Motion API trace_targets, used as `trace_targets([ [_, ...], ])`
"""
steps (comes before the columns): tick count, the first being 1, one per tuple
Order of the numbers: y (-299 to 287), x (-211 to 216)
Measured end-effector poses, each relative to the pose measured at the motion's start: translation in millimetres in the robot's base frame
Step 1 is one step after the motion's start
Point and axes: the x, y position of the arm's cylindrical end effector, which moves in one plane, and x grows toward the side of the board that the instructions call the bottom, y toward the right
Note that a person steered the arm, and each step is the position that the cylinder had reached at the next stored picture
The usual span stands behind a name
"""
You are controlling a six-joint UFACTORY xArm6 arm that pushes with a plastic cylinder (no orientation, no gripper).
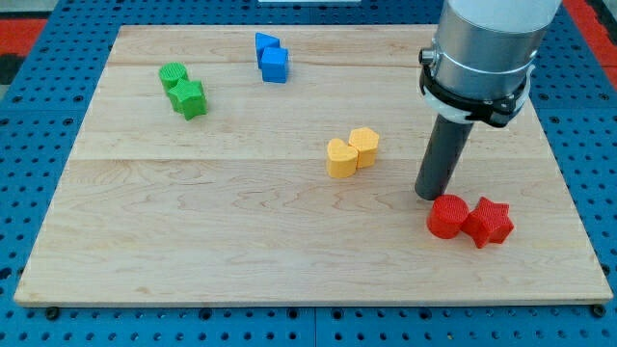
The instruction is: Place green star right diagonally towards yellow hexagon
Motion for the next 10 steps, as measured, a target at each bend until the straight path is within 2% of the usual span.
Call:
trace_targets([
  [1, -19.2, -4.9],
  [3, -119.2, -13.8],
  [5, -159.2, -71.1],
  [6, -190.7, -84.3],
  [7, -251.6, -88.6],
  [8, -355.1, -58.3],
  [9, -358.8, -92.7],
  [10, -335.8, -131.8],
])
